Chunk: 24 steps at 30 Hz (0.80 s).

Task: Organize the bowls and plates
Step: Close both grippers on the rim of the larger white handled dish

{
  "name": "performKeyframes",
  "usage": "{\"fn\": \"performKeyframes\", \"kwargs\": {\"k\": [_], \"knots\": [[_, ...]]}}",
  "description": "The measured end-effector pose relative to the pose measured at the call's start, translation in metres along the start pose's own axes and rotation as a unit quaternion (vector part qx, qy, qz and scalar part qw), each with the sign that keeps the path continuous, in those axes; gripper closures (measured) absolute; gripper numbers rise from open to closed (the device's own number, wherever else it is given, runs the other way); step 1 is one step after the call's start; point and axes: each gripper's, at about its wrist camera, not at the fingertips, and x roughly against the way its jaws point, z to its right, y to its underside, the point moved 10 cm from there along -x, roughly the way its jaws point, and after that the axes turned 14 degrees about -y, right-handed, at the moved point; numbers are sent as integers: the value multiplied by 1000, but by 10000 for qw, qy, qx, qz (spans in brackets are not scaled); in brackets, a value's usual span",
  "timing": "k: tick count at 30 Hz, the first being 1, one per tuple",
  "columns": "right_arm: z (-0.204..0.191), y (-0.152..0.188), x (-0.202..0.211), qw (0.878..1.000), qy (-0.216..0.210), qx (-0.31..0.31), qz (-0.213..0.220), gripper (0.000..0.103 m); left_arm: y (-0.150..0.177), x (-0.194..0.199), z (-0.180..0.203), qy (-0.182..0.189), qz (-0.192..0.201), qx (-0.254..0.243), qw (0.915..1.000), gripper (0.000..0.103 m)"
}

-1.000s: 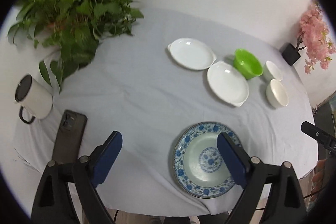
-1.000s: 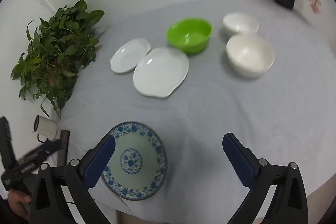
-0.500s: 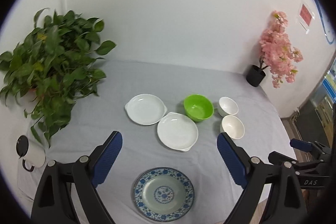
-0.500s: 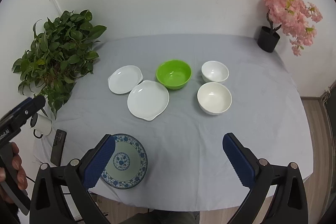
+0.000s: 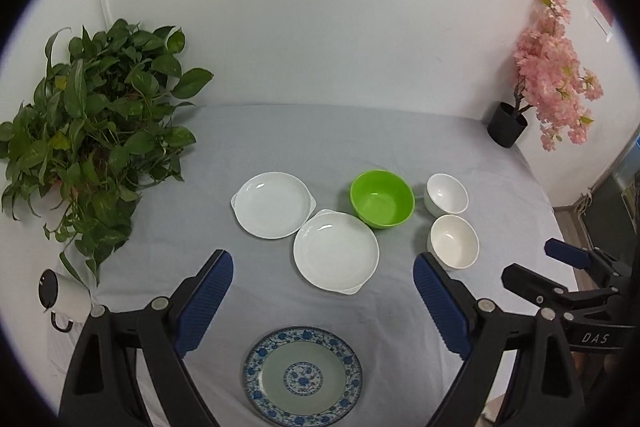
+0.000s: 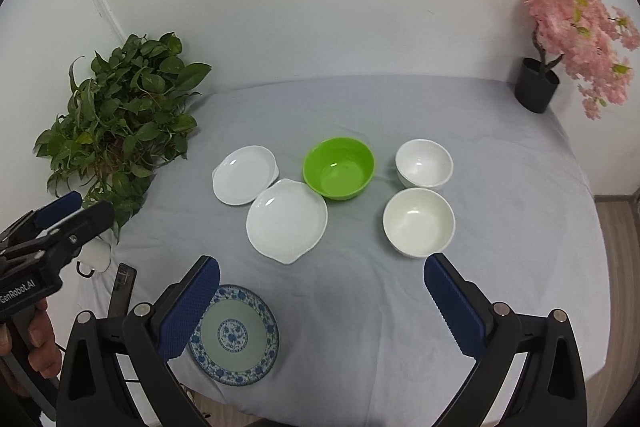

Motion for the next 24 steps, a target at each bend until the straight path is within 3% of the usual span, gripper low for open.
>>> {"fn": "performKeyframes", "kwargs": {"k": [3, 5, 8, 12, 17, 24], "knots": [[8, -12, -13, 9998, -208, 54, 23, 0, -3, -7, 3, -56, -111, 45, 9999, 11], [13, -21, -15, 9992, -353, 64, 148, 0, -3, -14, 7, 97, -282, 54, 9995, 11], [17, -43, -3, 9961, -441, 115, 762, 0, -3, -29, 10, 321, -587, 109, 9977, 12], [14, -62, -4, 9927, -599, 204, 1023, 0, -11, -53, 10, 622, -799, 281, 9945, 12], [22, -53, -64, 9958, -871, 9, 293, 0, -12, -115, 12, 957, -1187, 432, 9874, 12], [36, -45, -159, 9932, -961, -514, -415, 0, 13, -202, 13, 1007, -1937, 414, 9750, 14]]}}
